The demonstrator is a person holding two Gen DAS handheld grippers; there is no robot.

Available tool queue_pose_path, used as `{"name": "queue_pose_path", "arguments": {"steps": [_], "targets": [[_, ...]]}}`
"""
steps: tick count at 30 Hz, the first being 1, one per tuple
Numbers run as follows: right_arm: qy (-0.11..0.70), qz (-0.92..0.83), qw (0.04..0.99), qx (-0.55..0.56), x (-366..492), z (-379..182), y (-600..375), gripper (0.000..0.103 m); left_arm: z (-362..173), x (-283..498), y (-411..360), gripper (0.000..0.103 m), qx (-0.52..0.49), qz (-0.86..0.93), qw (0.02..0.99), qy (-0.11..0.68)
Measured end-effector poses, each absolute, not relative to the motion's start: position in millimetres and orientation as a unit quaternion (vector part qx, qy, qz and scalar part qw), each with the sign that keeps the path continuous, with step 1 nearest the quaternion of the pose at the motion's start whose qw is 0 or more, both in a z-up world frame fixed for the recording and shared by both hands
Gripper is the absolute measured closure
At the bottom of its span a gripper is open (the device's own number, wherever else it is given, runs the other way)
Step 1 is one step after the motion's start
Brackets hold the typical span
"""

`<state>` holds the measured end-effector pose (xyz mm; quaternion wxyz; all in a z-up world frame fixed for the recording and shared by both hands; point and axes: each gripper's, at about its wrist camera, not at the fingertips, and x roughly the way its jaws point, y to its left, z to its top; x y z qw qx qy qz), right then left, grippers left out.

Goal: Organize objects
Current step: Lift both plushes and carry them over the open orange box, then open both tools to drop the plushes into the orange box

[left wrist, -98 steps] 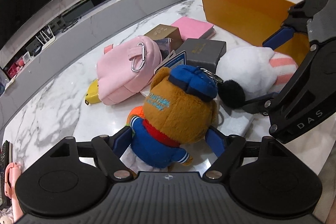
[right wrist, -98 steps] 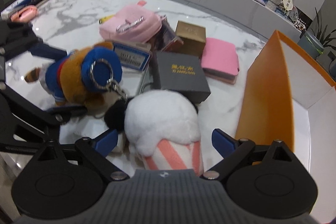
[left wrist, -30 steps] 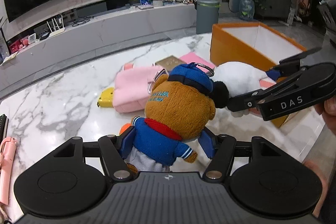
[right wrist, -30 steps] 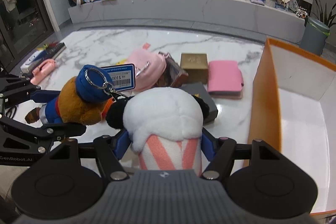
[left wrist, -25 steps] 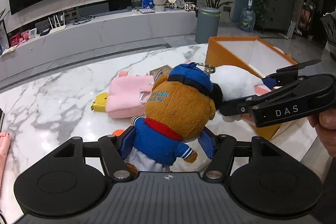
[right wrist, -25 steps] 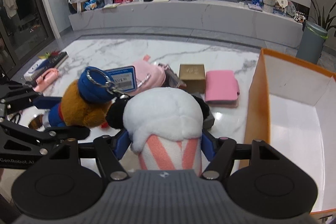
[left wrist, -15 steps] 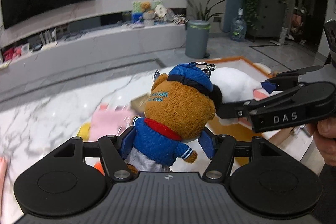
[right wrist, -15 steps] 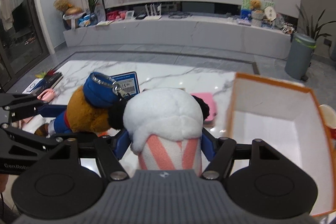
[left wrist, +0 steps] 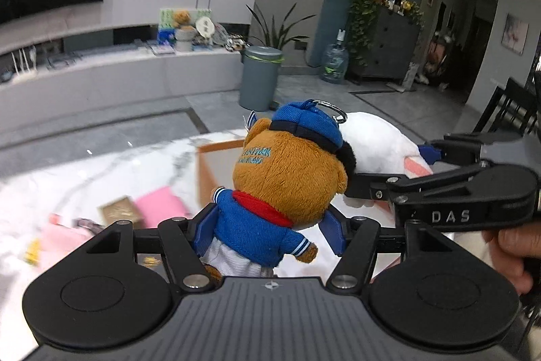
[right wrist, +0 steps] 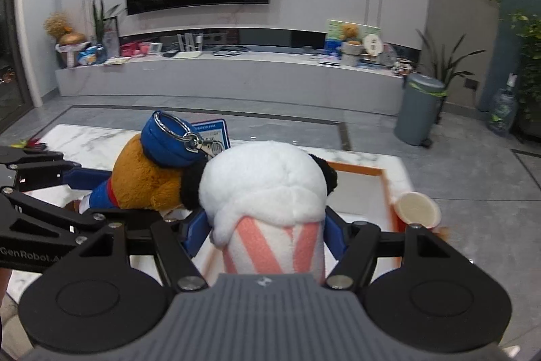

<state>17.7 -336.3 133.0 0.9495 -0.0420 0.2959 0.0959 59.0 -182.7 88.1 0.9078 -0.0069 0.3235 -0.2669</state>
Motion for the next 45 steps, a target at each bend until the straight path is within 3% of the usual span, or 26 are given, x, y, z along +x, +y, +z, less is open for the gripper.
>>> {"name": "queue_pose_path", "arguments": {"steps": [9, 16, 24, 35, 45], "targets": [[0.315, 0.050, 0.947, -0.046, 32.7, 128.0, -385.1, 0.033, 63.3, 100.9, -214.1, 0.029, -0.086, -0.276, 0.873, 0.392], [0.364, 0.053, 0.928, -0.055, 62.1, 91.9, -404.0, 0.033, 36.8, 123.6, -228.1, 0.029, -0.080, -0.253, 0.855, 0.446], [0.392, 0.054, 0.918, -0.034, 73.2, 60.5, -412.7, 0.033, 4.1, 132.2, -225.7, 0.029, -0.140, -0.230, 0.826, 0.495], [0.446, 0.072, 0.892, -0.013, 78.3, 23.7, -405.2, 0.033, 4.4, 120.3, -255.4, 0.029, -0.036, -0.207, 0.839, 0.502], [0.458, 0.064, 0.881, -0.100, 74.1, 3.8, -375.1, 0.032, 1.0, 124.9, -285.4, 0.029, 0.065, -0.173, 0.824, 0.536]]}}
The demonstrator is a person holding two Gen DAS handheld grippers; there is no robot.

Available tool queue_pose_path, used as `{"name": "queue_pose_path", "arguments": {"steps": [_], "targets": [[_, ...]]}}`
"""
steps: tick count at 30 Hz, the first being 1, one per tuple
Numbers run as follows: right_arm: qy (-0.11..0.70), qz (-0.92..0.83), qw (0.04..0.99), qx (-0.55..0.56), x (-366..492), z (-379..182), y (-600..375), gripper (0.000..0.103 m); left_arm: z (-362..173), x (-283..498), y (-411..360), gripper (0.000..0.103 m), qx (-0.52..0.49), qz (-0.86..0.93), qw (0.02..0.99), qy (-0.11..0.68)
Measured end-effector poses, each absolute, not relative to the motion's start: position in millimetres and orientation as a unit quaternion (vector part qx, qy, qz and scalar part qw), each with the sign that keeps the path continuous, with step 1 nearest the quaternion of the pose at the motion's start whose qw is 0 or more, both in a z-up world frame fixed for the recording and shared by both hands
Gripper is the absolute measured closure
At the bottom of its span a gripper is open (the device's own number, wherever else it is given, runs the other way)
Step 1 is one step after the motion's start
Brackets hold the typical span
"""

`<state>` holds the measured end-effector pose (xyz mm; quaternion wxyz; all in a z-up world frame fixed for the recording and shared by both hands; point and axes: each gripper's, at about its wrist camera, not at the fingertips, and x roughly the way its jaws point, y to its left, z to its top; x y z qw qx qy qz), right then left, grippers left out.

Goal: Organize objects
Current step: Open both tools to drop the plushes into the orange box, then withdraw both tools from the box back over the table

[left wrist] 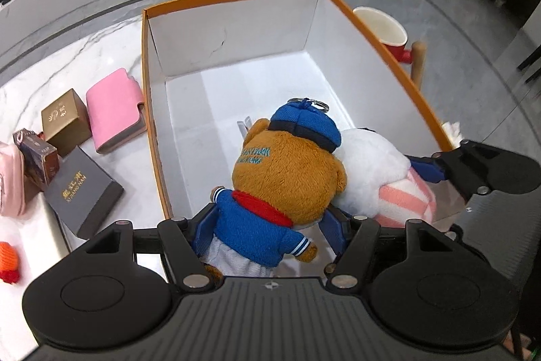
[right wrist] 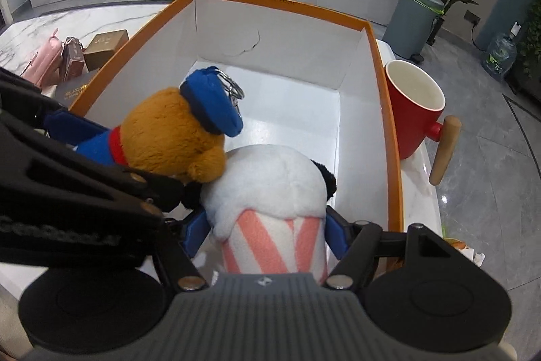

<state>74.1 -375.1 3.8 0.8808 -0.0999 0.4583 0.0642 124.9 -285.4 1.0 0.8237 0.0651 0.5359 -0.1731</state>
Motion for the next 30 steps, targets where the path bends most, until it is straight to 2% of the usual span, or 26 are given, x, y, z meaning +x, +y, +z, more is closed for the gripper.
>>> {"name": "queue_pose_path", "arguments": {"steps": [8, 10, 12, 16, 17, 20, 30], "targets": [[0.491, 0.063, 0.861, -0.118, 84.4, 3.3, -374.1, 0.031, -1.2, 135.1, -289.0, 0.024, 0.093, -0.160, 0.804, 0.565], [0.496, 0.058, 0.858, -0.124, 84.4, 3.4, -372.8, 0.029, -0.7, 134.1, -286.6, 0.021, 0.083, -0.162, 0.805, 0.565], [0.495, 0.051, 0.858, -0.127, 84.2, 4.7, -372.9, 0.021, 0.8, 133.6, -283.3, 0.018, 0.068, -0.167, 0.805, 0.565], [0.494, 0.055, 0.860, -0.116, 81.9, 10.4, -379.0, 0.018, 5.6, 134.5, -276.5, 0.006, 0.032, -0.183, 0.805, 0.563], [0.494, 0.056, 0.860, -0.113, 81.0, 12.2, -379.7, 0.013, 7.2, 133.6, -275.8, 0.004, 0.027, -0.185, 0.807, 0.561], [0.488, 0.066, 0.863, -0.109, 76.5, 20.9, -378.7, 0.006, 13.2, 132.3, -275.6, 0.003, 0.022, -0.188, 0.811, 0.553], [0.449, 0.055, 0.882, -0.131, 64.4, 56.6, -366.6, 0.006, 42.0, 126.6, -270.0, 0.003, 0.000, -0.203, 0.832, 0.517]]}}
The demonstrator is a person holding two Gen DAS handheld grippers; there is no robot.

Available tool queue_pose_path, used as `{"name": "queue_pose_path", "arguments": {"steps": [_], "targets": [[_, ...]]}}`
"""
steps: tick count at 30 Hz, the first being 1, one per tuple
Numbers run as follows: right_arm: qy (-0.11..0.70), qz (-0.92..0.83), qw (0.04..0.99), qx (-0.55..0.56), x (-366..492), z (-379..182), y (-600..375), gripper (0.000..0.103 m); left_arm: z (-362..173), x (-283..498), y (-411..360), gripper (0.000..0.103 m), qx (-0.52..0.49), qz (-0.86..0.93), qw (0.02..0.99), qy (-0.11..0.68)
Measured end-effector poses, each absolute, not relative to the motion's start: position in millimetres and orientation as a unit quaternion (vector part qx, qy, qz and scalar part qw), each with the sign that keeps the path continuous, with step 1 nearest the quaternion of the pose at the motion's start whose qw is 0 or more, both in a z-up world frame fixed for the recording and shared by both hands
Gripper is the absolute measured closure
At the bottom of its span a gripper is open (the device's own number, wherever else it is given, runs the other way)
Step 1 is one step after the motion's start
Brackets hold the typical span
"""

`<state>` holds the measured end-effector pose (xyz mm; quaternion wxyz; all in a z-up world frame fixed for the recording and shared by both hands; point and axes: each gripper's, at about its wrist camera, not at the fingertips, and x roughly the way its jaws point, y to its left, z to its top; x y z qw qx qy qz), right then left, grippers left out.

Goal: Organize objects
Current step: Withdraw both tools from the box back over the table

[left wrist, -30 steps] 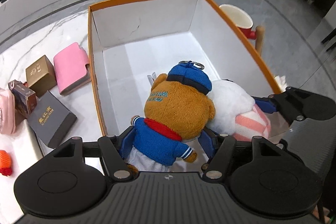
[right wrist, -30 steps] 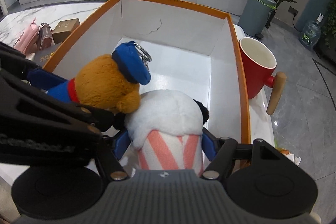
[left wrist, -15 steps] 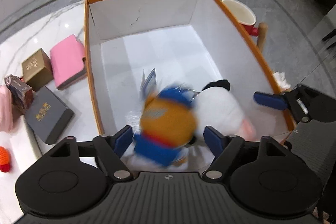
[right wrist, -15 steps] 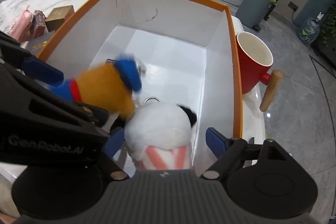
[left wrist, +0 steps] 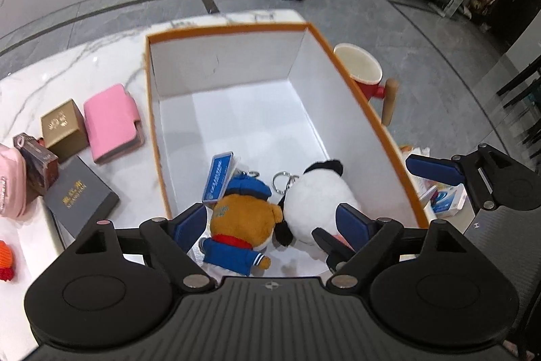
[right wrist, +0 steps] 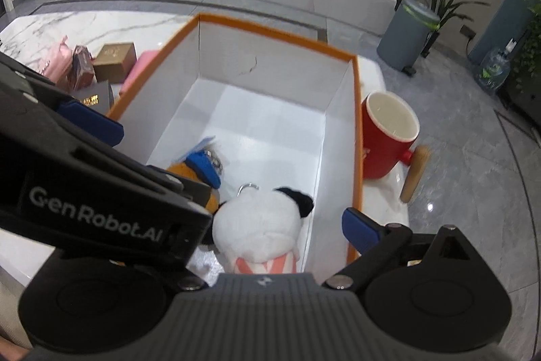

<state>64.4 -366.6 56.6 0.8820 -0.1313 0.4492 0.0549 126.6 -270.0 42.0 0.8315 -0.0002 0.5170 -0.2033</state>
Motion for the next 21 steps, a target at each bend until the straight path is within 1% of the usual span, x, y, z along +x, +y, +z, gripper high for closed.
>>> {"name": "queue_pose_path", "arguments": {"steps": [6, 11, 21], "targets": [[0.386, 0.050, 0.908, -0.152, 53.7, 84.2, -348.5, 0.006, 69.5, 115.6, -241.9, 0.003, -0.008, -0.215, 0.857, 0.468], [0.354, 0.069, 0.920, -0.151, 51.0, 100.2, -322.2, 0.006, 82.2, 105.7, -201.8, 0.003, -0.019, -0.206, 0.876, 0.435], [0.320, 0.118, 0.926, -0.163, 50.2, 106.0, -247.9, 0.006, 80.9, 90.4, -100.3, 0.003, -0.028, -0.145, 0.902, 0.406]]}}
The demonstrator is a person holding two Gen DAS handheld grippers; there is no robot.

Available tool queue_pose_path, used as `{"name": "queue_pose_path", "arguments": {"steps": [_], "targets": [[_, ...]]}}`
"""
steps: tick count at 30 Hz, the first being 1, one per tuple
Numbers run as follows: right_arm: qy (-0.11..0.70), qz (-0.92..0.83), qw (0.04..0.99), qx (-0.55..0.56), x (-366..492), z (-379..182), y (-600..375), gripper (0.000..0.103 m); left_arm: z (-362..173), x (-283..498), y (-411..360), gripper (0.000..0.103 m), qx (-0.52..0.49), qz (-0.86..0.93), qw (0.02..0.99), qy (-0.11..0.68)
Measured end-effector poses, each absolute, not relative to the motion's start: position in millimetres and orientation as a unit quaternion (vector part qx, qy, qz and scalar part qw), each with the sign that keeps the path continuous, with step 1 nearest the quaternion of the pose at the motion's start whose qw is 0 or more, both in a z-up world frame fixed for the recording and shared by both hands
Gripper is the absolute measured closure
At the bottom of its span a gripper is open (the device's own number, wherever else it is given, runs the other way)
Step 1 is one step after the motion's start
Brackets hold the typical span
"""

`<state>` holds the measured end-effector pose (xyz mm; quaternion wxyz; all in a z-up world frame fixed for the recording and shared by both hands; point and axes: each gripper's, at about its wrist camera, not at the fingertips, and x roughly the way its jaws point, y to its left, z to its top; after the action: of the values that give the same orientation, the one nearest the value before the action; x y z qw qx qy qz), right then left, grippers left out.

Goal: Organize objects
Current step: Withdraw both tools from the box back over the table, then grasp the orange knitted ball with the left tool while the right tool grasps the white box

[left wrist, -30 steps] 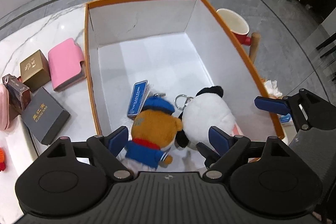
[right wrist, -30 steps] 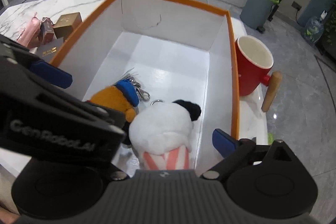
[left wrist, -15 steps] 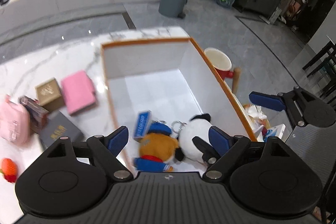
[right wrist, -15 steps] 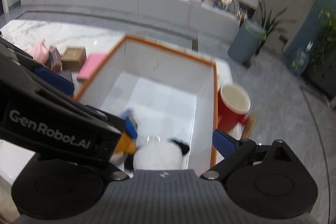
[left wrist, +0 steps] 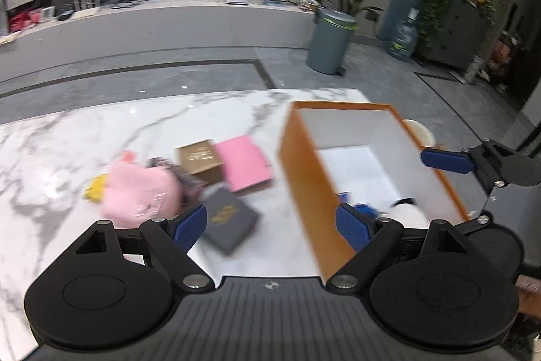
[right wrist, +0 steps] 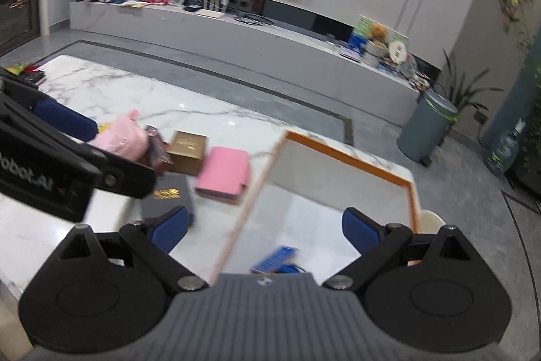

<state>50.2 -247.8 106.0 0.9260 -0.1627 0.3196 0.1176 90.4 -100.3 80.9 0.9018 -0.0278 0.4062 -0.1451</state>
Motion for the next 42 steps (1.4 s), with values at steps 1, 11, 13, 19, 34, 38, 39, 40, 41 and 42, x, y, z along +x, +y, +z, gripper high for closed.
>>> {"name": "queue_pose_path", "arguments": {"steps": [1, 11, 13, 19, 34, 38, 39, 40, 41, 42], "targets": [[0.318, 0.124, 0.925, -0.165, 50.8, 104.6, -239.9, 0.006, 78.6, 89.2, -90.7, 0.003, -0.031, -0.139, 0.904, 0.403], [0.313, 0.175, 0.917, -0.176, 56.4, 84.1, -171.7, 0.006, 44.8, 88.8, -20.2, 0.003, -0.066, -0.092, 0.908, 0.403], [0.315, 0.182, 0.915, -0.176, 56.8, 77.2, -163.1, 0.006, 36.6, 89.6, -11.2, 0.003, -0.068, -0.085, 0.908, 0.404], [0.331, 0.203, 0.905, -0.173, 65.8, 46.9, -140.8, 0.006, 13.9, 93.3, 8.4, 0.003, -0.056, -0.061, 0.911, 0.404], [0.364, 0.242, 0.891, -0.120, 79.7, -15.2, -117.4, 0.006, -26.1, 101.5, 28.3, 0.003, -0.028, -0.021, 0.913, 0.406], [0.363, 0.249, 0.893, -0.097, 77.0, -20.2, -116.4, 0.006, -33.2, 104.0, 26.3, 0.005, -0.023, -0.024, 0.911, 0.411], [0.363, 0.252, 0.892, -0.092, 76.1, -22.0, -115.5, 0.006, -34.9, 105.4, 26.4, 0.007, -0.024, -0.024, 0.910, 0.413], [0.364, 0.255, 0.891, -0.090, 74.3, -24.4, -114.2, 0.006, -36.1, 106.3, 26.4, 0.011, -0.024, -0.024, 0.909, 0.414], [0.364, 0.256, 0.891, -0.090, 72.9, -26.8, -112.5, 0.006, -37.4, 107.2, 26.2, 0.013, -0.024, -0.024, 0.909, 0.415], [0.365, 0.256, 0.890, -0.093, 71.4, -30.0, -110.7, 0.006, -38.7, 107.8, 25.8, 0.014, -0.023, -0.024, 0.910, 0.414]]}}
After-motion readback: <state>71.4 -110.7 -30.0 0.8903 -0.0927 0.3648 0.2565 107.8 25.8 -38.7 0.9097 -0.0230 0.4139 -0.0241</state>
